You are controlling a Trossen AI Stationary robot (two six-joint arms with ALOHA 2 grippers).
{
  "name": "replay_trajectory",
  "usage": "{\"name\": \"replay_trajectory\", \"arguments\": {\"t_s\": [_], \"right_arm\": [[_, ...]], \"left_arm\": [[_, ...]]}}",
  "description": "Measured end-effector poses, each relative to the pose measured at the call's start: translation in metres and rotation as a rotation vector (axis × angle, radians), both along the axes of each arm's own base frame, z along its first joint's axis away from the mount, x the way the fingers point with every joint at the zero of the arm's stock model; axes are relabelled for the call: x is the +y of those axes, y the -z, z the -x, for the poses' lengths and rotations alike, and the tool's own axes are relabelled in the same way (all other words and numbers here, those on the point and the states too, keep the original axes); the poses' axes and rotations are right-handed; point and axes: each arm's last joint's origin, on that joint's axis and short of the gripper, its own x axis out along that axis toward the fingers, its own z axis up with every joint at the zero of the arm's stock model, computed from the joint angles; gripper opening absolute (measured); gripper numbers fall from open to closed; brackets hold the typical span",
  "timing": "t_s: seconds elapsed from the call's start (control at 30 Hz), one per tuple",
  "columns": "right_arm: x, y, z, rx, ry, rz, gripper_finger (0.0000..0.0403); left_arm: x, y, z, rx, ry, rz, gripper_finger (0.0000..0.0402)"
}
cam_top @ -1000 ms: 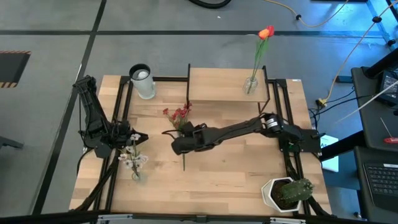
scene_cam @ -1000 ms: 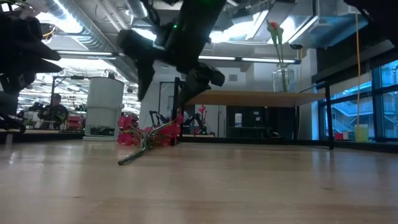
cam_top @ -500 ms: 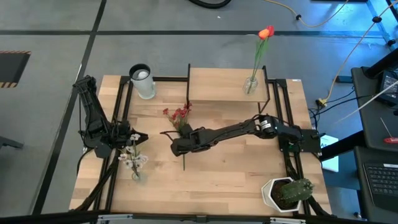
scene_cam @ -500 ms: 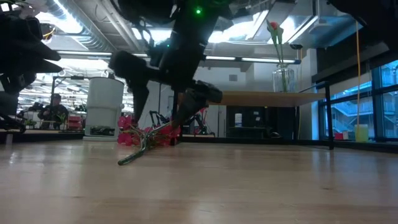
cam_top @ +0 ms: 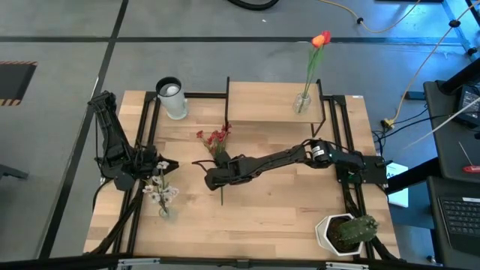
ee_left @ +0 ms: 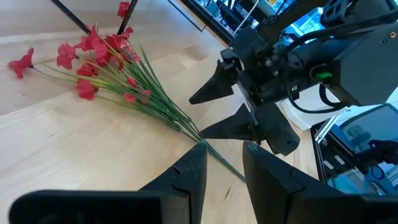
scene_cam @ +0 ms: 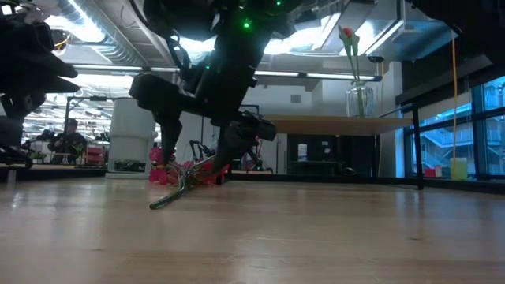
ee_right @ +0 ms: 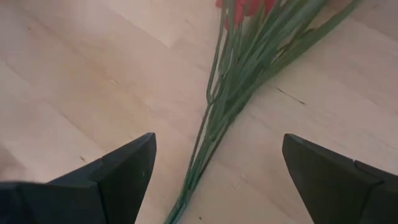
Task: Pick and place flowers into a vace then onto a shelf
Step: Put the red flowers into the transparent vase
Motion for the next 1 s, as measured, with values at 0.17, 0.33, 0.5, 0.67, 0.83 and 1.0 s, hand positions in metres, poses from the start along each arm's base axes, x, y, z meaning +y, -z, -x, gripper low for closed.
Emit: {"name": "replay_trajectory", "arguments": {"t_s": [0.17, 0.33, 0.5, 0.67, 0.83, 1.0], "right_arm": [[0.000, 0.004, -0.002, -0.012, 0.002, -0.003, 0.0349], [0.001, 0.016, -0.004, -0.003, 0.009, -0.005, 0.0349], [0.001, 0.026, -0.005, 0.021, 0.004, 0.001, 0.0349], [0.002, 0.028, -0.005, 0.024, -0.005, -0.005, 0.0349], [0.002, 0.028, -0.005, 0.025, -0.006, -0.027, 0.0331], [0.002, 0.029, -0.005, 0.037, -0.024, -0.055, 0.0281]], "left_arm": [[0.000, 0.000, 0.000, 0.000, -0.001, -0.002, 0.0098], [0.000, 0.000, 0.000, 0.005, 0.003, -0.002, 0.0098], [0.000, 0.000, 0.000, 0.006, 0.005, -0.001, 0.0098], [0.000, 0.000, 0.000, 0.008, 0.006, -0.001, 0.0098], [0.000, 0.000, 0.000, 0.008, 0.006, -0.002, 0.0098], [0.000, 0.001, 0.000, 0.008, 0.006, -0.003, 0.0098]]}}
